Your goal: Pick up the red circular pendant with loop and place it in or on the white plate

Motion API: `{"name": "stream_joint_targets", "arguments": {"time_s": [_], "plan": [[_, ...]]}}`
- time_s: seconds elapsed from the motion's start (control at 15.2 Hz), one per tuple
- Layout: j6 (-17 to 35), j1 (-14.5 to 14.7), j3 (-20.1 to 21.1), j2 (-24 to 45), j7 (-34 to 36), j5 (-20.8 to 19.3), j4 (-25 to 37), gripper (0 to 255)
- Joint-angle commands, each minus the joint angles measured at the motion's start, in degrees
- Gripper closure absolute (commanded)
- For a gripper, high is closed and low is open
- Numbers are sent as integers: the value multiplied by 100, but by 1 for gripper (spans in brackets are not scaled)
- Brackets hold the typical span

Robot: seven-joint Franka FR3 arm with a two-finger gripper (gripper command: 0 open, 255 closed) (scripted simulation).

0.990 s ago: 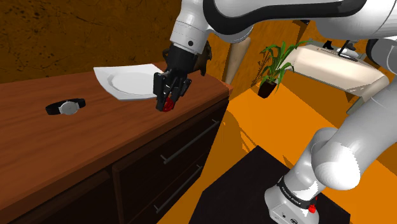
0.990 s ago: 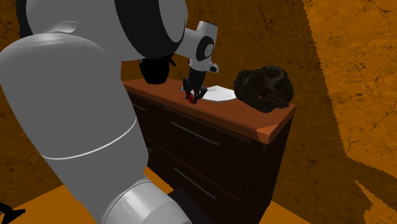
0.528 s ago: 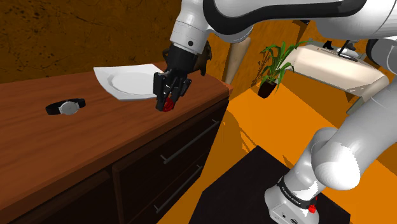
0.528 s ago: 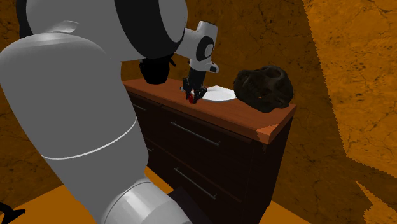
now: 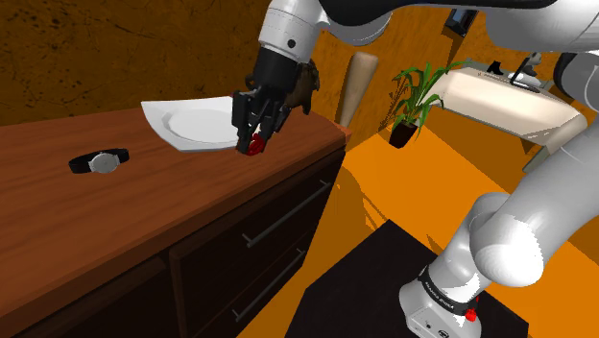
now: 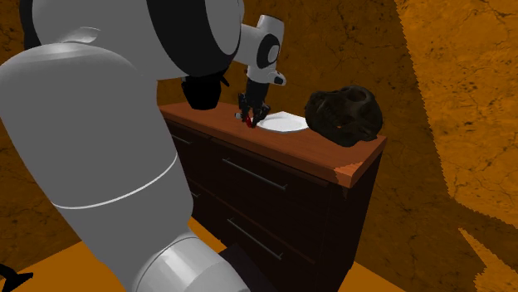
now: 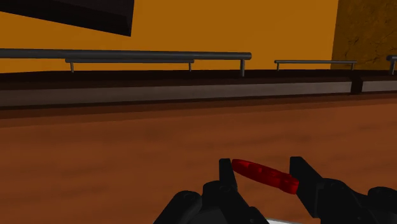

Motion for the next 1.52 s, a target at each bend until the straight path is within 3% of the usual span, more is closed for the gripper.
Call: {"name": "stream_joint_targets", "arguments": {"time_s": [0.0,0.73,1.12,1.45], "plan": [[-164,-8,-12,-5,39,-16,161,255],[-926,-34,-41,76,259,-106,1028,255],[-1189,-130,-106,1393,193,-572,2493,255],[-1690,-52,-179,2702,200,-999,4221,255]]}}
